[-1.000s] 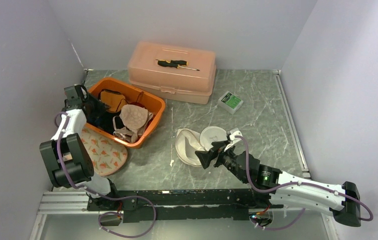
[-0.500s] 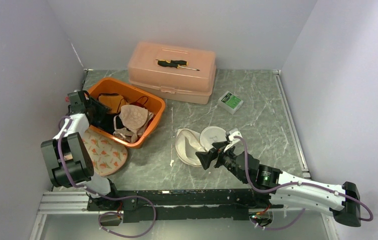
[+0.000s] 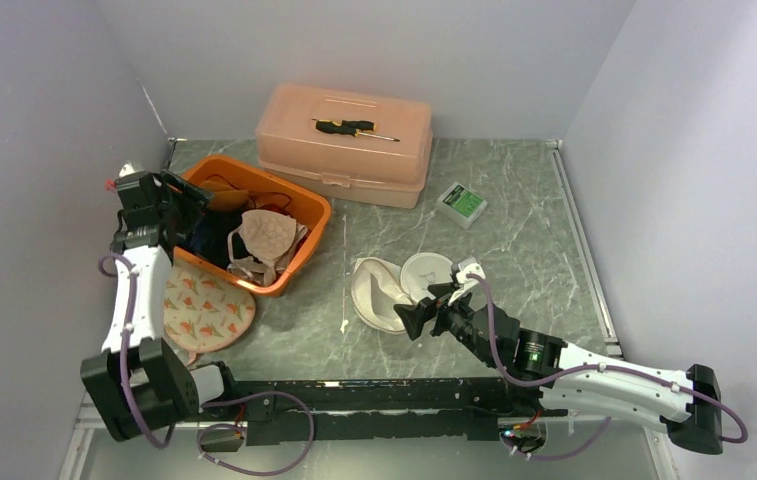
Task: Unzip the laundry bag and remove the bra
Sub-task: Place the bra in the bin, then close the laundry bag at the center of the board.
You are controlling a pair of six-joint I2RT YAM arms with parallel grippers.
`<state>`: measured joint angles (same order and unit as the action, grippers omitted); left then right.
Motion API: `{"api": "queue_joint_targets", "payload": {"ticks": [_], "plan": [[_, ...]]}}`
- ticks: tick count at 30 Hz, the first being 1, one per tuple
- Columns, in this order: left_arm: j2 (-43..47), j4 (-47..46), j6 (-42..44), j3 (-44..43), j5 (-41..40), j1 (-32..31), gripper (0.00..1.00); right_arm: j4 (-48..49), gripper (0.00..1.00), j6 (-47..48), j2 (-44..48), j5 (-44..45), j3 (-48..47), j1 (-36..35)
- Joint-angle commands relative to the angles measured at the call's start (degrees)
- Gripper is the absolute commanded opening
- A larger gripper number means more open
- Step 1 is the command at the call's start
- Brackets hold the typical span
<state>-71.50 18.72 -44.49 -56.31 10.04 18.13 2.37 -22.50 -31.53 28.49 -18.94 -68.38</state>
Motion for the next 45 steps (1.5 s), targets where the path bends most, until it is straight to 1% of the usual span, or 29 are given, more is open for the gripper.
{"api": "queue_joint_targets", "payload": {"ticks": [1, 5, 8, 10, 13, 16, 18, 20, 22, 24, 26, 28, 30, 31, 33, 36, 40, 42, 45], "plan": [[3.71, -0.65, -1.99, -1.77, 1.83, -1.87, 0.60, 0.51, 0.98, 0.85, -0.11, 1.41, -2.22, 0.11], [-1.07, -1.12, -2.98, -2.66, 1.59, -1.94, 0.36, 1.39, 0.98, -0.28, -1.19, 0.48, -2.07, 0.16], [-4.69, -2.21, -3.27, -4.26, 2.03, -1.90, 0.23, 1.58, 0.98, -0.92, -1.41, 0.08, -1.87, 0.09], [-6.09, -2.71, -3.14, -4.69, 2.20, -2.06, 0.19, 1.26, 0.98, -1.36, -1.35, 0.10, -1.68, 0.11], [-6.27, -4.21, -3.99, -2.03, 2.59, -2.22, 0.14, 0.61, 0.98, -1.96, -0.84, 0.54, -1.27, 0.09], [-2.31, -6.43, -4.65, 1.61, 3.83, -3.26, 0.12, -0.92, 0.98, -2.60, 0.11, 2.15, -1.28, 0.10], [1.60, -6.72, -4.23, 2.16, 4.23, -5.72, 0.13, -2.05, 0.98, -2.82, 1.06, 3.83, -1.59, 0.16], [4.19, -3.26, -1.98, -0.31, 2.77, -12.07, 0.18, -5.49, 0.98, -3.58, 2.39, 6.37, -2.04, 0.20], [6.04, 1.45, 0.43, -3.68, 0.30, -20.73, 0.26, -8.51, 0.98, -5.38, 3.34, 8.87, -2.73, 0.58], [7.26, 4.07, 1.37, -4.73, -2.23, -29.58, 0.39, -11.53, 0.98, -7.58, 3.67, 8.84, -3.55, 2.38], [7.86, 5.99, 1.02, -4.19, -3.93, -37.38, 0.51, -13.28, 0.99, -9.53, 2.24, 5.04, -4.37, 6.00], [7.82, 7.30, 0.43, -2.92, -5.49, -44.47, 0.60, -14.66, 0.99, -11.73, -0.92, -0.42, -5.38, 12.46], [6.52, 8.09, -0.54, -1.68, -6.25, -50.64, 0.64, -14.55, 0.98, -14.05, -3.58, -6.46, -5.66, 17.90], [5.47, 8.43, -1.04, -1.29, -6.43, -54.33, 0.65, -14.14, 0.98, -15.76, -4.15, -8.64, -5.26, 20.13], [3.16, 9.12, -1.91, -0.90, -7.21, -59.39, 0.66, -12.49, 0.97, -18.22, -3.86, -12.67, -4.11, 24.23], [1.49, 10.11, -2.53, 0.16, -8.64, -62.97, 0.67, -10.16, 0.95, -21.02, -1.62, -17.36, -1.92, 26.34], [1.53, 6.68, -2.86, 4.59, -6.45, -63.09, 0.68, -6.50, 0.91, -22.20, -3.89, -25.39, -0.03, 26.24], [-0.04, 5.62, -2.87, 5.50, -5.64, -63.13, 0.67, -6.01, 0.90, -23.37, -6.32, -26.50, 0.51, 26.23], [-2.50, 3.05, -3.07, 6.60, -3.65, -63.11, 0.65, -7.47, 0.88, -26.21, -7.48, -24.69, 1.32, 26.23]]}}
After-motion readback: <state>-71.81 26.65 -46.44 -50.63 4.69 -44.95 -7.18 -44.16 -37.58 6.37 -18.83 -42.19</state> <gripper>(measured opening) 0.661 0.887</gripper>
